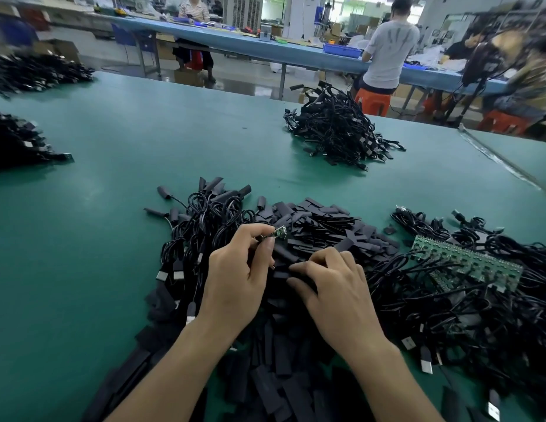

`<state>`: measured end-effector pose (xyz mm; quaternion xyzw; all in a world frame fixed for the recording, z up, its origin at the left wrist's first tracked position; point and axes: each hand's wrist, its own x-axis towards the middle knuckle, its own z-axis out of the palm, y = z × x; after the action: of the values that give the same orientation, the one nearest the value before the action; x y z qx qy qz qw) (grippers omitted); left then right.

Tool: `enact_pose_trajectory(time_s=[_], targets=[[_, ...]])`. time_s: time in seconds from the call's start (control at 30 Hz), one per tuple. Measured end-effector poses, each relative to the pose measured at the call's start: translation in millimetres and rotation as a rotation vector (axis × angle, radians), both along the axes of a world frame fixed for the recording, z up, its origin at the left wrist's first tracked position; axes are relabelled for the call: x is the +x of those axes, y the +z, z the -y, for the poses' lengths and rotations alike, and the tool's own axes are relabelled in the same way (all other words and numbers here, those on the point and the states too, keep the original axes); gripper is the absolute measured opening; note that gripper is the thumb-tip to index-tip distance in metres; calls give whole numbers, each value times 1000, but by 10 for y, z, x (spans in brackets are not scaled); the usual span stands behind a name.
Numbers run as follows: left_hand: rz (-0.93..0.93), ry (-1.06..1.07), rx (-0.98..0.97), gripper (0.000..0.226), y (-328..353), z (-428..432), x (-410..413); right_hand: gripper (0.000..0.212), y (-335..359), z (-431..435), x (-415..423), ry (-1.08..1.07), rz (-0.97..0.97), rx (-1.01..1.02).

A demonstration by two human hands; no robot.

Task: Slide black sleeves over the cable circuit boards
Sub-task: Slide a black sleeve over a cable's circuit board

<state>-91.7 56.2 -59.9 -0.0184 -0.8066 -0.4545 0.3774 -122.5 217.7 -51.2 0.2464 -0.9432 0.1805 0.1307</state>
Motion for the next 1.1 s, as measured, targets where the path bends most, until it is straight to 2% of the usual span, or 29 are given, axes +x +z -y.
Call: enact_pose_trajectory(time_s=[0.3,0.37,0.5,0.6,0.7,0.87,1.1], targets=[[19,16,27,13,26,-24,9,3,-24,-100,28,15,30,-301],[10,-19,1,18,38,-40,25,7,10,-109,33,29,20,-438],[50,-37,-49,30,58,-66,55,12,35,-113,66,195,191,-642],[76,-88,40,30,56,-64,48,22,27,-103,71,206,212,-681],[100,-139,112,32,55,-66,53,33,16,-89,82,206,124,-664],[110,-173,204,29,54,-81,45,30,-16,-48,87,182,-18,-590],[140,-204,229,26,50,-91,42,30,-13,-58,75,193,2,-619]])
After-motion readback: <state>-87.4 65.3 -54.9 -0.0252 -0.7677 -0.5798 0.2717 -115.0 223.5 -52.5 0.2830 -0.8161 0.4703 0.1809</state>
